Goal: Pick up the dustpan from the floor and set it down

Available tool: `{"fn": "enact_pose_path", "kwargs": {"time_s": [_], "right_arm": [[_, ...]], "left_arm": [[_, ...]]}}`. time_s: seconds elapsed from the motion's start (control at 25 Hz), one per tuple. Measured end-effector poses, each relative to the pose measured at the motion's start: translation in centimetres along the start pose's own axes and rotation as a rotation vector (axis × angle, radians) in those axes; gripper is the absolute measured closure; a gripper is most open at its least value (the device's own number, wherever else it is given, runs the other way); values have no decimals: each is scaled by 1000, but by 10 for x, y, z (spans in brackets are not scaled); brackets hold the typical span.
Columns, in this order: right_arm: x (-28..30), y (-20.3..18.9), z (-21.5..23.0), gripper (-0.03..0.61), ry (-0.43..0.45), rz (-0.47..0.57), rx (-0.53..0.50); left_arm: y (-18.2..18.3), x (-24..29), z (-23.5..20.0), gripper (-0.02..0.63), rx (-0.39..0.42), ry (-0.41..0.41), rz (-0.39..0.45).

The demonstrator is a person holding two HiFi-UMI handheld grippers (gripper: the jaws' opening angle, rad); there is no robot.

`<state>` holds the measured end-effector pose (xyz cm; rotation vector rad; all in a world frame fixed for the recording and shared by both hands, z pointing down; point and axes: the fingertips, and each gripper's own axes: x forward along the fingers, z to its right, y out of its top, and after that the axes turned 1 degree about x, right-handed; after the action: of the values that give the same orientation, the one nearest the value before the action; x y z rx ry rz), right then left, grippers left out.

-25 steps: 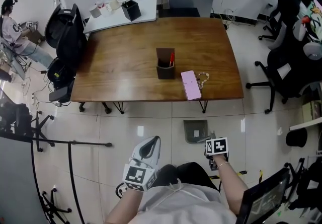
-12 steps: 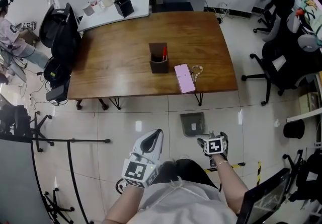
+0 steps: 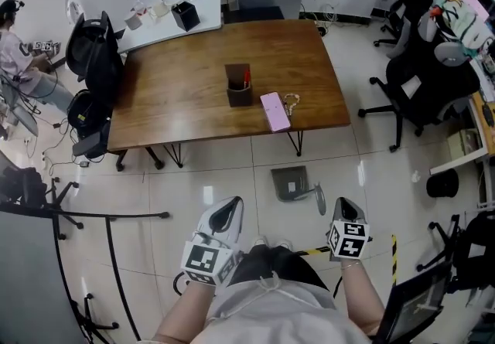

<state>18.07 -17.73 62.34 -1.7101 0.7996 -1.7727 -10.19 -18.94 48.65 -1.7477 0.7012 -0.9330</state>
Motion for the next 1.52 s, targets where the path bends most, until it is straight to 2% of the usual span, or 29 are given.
{"fn": "enact_pose_path", "kwargs": {"time_s": [0.08,0.2,0.28,0.56,0.76,0.88,1.0,1.16,1.36,1.52], "right_arm": [[-33,21,-16,577,82,79,-42],[-82,42,-38,577,191,164,-29],[-112,49,-49,577,250,205,-60],[-195,14,-69,577,401,258,-200],[-240,4,-68,577,432,301,-190],[-262,-1,-74,577,467,316,-177],[-277,-6,-87,577,499,330,-183],[-283,-14,-108,577,531,319,-213],[-289,-8,-101,577,499,326,-214],[-292,-8,-101,577,482,331,-229]], "left_arm": [[7,-14,11,598,11,4,22],[21,-38,35,598,33,16,66],[24,-53,57,598,48,27,92],[7,-112,143,598,5,77,141],[-9,-134,188,598,34,58,155],[-6,-142,204,598,43,42,163],[3,-146,212,599,64,22,177],[0,-152,208,598,35,31,178],[9,-155,221,598,139,23,203],[10,-157,214,598,127,24,216]]}}
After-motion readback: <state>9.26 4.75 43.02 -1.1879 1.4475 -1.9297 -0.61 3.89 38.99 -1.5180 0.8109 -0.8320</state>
